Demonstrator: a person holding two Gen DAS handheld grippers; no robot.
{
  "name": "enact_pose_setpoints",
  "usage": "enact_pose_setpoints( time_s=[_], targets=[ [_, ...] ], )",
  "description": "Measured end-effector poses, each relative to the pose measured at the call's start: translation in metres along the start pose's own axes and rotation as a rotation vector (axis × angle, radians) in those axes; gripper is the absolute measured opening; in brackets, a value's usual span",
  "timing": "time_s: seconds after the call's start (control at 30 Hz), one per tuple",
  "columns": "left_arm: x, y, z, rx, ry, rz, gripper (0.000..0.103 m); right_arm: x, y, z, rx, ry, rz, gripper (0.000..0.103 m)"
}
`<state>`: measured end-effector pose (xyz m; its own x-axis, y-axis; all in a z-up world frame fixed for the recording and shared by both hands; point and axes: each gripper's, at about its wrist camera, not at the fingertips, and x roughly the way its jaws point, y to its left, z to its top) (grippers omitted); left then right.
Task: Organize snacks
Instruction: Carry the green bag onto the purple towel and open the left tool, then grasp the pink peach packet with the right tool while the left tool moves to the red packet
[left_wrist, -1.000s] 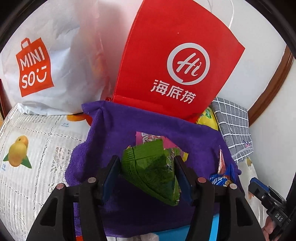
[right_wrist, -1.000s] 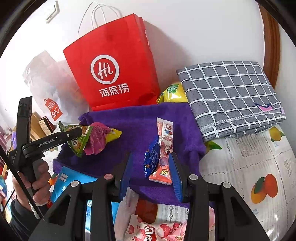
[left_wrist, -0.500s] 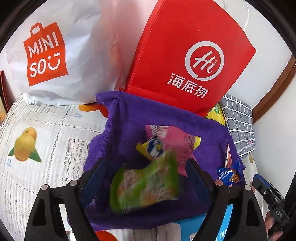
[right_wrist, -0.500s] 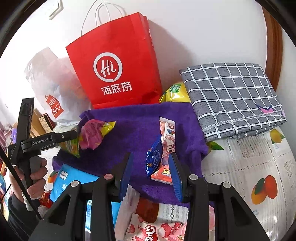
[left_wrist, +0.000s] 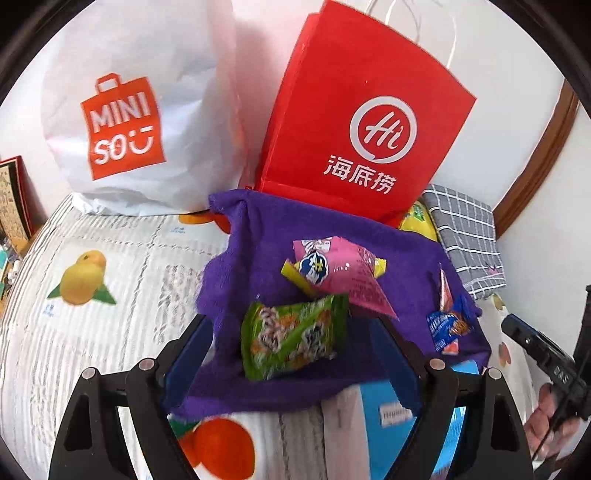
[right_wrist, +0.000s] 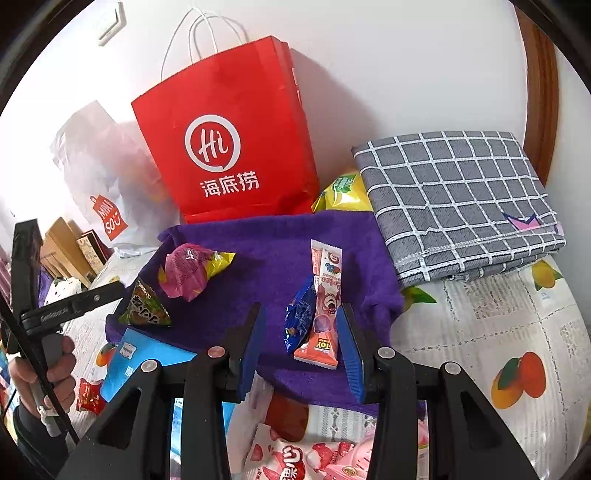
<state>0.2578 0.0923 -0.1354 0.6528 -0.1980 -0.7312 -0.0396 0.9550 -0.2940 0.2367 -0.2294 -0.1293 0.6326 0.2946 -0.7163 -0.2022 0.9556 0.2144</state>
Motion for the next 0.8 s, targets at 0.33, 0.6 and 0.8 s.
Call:
enact_pose_setpoints(
  time_s=[0.33,0.6,0.8],
  targets=[
    [-0.032,0.026,-0.023,0.013,-0.036,0.025,0.086,-0.026,-0.021,-0.046,-0.039,0.054,-0.129,0.045],
    [-0.041,0.027,-0.028,0.012,-0.028,-0.013,0.086,-0.029,-0.042,-0.074,0.112,0.116,-0.156,0.054],
    [-0.048,0.028,-0.034,0.031,-0.022,0.000,0.086,-0.005,-0.035,-0.086,0.108,0.181,-0.194,0.054]
  ],
)
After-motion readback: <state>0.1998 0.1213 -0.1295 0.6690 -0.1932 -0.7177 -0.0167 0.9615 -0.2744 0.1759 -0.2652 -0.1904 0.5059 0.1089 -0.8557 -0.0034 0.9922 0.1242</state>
